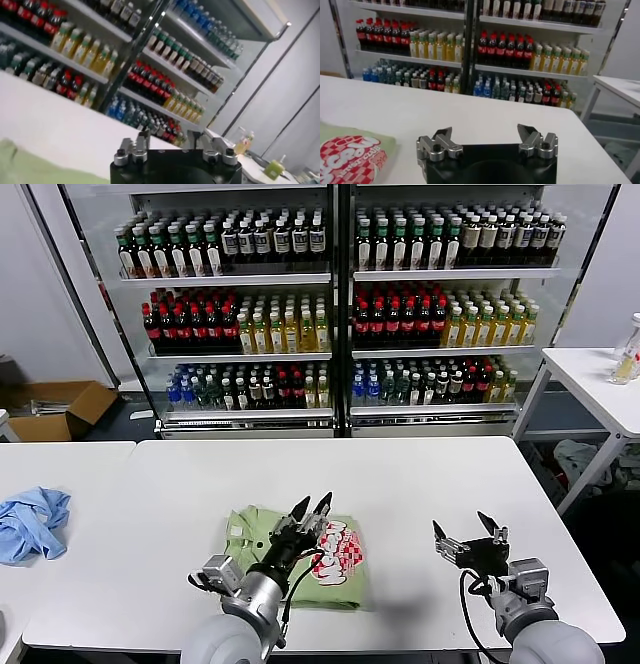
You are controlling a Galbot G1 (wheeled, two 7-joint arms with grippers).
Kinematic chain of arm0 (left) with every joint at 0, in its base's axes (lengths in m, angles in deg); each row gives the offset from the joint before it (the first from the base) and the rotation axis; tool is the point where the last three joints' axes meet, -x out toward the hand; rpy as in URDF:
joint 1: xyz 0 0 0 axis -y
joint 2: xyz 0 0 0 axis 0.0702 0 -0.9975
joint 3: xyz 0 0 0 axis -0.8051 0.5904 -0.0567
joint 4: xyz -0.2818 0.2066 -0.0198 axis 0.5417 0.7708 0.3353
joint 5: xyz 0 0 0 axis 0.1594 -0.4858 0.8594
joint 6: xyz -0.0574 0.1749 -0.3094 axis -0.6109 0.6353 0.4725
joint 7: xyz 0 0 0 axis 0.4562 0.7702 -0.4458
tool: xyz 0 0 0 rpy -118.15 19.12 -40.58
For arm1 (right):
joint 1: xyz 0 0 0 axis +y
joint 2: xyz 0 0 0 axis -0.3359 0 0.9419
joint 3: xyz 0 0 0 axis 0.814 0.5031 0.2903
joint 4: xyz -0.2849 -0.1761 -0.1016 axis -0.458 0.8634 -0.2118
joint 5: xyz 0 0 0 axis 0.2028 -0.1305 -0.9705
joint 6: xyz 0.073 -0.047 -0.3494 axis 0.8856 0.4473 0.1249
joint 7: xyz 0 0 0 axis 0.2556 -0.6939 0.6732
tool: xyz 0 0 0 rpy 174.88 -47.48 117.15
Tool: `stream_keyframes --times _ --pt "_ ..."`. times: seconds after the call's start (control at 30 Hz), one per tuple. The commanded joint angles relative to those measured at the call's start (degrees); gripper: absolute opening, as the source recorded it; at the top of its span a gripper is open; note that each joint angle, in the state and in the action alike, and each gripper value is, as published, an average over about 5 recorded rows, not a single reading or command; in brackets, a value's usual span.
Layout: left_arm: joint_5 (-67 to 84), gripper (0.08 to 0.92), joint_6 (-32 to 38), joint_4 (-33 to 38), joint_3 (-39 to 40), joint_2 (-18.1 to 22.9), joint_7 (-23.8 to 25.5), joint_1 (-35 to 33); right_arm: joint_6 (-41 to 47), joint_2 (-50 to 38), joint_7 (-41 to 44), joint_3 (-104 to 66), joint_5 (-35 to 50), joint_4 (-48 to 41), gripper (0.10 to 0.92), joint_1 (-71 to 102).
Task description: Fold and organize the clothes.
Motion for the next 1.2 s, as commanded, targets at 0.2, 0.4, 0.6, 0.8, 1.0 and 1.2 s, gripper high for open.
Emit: stream_keyframes --times 0.2,0.4,0.6,0.8,1.0,1.2 --pt "-10.5 0.698 8.3 0.2 -25.7 -15.6 5.8 -6.8 0.6 3.8 -1.1 17.7 3.0 -7.1 0.823 -10.5" --pt "-10.6 0.815 8.2 0.8 -28.3 -14.2 5.6 -10.4 0.7 6.3 -3.7 28.8 8.2 -12.0 0.823 -13.4" --pt "-12.1 0.822 8.3 1.0 -27.5 -12.3 5.5 -11.9 0.6 7.1 -5.4 30.2 11.4 -16.4 0.823 -15.6" --pt "-12.0 0.823 6.9 0.1 -26.0 -11.6 5.1 -11.3 0.6 6.3 -5.0 28.3 11.4 -16.3 0.823 -15.8" --pt "-11.9 0.822 5.8 0.0 -24.6 -10.8 5.0 -10.7 0.6 7.1 -5.1 27.3 11.8 -18.2 0.823 -16.1" --pt "-11.8 0.823 5.2 0.2 -25.2 -10.5 4.6 -11.5 0.5 7.6 -4.6 27.5 13.7 -19.2 0.819 -16.4"
